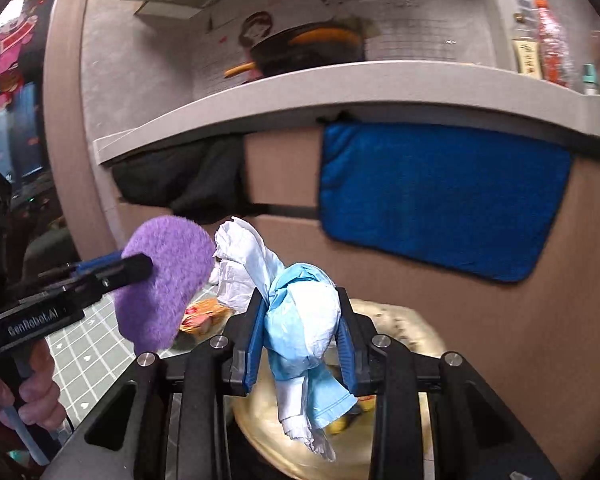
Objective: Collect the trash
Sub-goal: 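Carry the purple sponge and blue-white bag over the bin with both grippers, then open both grippers to drop the sponge and plastic bag into the bin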
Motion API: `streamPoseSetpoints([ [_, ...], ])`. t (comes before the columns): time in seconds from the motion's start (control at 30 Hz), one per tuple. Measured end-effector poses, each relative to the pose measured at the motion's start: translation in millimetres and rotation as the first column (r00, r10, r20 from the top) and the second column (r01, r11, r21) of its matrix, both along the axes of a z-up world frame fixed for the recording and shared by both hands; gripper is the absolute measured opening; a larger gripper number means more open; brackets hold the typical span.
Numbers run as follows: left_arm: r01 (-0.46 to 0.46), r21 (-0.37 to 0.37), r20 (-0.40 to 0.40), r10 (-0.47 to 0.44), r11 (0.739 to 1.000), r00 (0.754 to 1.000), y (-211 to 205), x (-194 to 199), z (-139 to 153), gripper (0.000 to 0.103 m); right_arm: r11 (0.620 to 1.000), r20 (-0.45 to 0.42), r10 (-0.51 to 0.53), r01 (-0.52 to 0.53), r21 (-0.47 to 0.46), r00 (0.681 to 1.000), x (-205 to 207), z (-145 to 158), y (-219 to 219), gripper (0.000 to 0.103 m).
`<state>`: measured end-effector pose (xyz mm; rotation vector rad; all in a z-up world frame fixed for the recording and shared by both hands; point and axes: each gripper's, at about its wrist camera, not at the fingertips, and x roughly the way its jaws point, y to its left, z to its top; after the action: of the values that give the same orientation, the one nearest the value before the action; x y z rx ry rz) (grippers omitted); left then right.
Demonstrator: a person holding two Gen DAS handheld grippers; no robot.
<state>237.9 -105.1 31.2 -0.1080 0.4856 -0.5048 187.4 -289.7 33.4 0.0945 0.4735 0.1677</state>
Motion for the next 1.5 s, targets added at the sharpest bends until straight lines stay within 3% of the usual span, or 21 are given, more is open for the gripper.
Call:
streamPoseSetpoints([
  [0.27, 0.040, 0.003, -0.036, -0.039, 0.999, 0.999, -23.8, 9.6, -16.9, 0.035, 0.998, -0.008, -0.063, 0.063, 0.031, 0.998, 1.3, -7.6, -30.7, 0.029],
  [1.07, 0.051, 0.052, -0.143, -0.044, 0.997, 0.989, -46.7, 45.2, -66.5, 0.035, 0.994, -0.112, -0.078, 0.085, 0.065, 0.991, 34.6, -56.4, -43.1, 0.030],
  [1.5, 0.086, 0.004, -0.211, -0.083, 0.996, 0.974, -46.0, 61.8, -80.9, 0.036, 0.992, -0.144, -0.079, 0.092, 0.084, 0.986, 43.5, -70.2, -44.3, 0.032],
])
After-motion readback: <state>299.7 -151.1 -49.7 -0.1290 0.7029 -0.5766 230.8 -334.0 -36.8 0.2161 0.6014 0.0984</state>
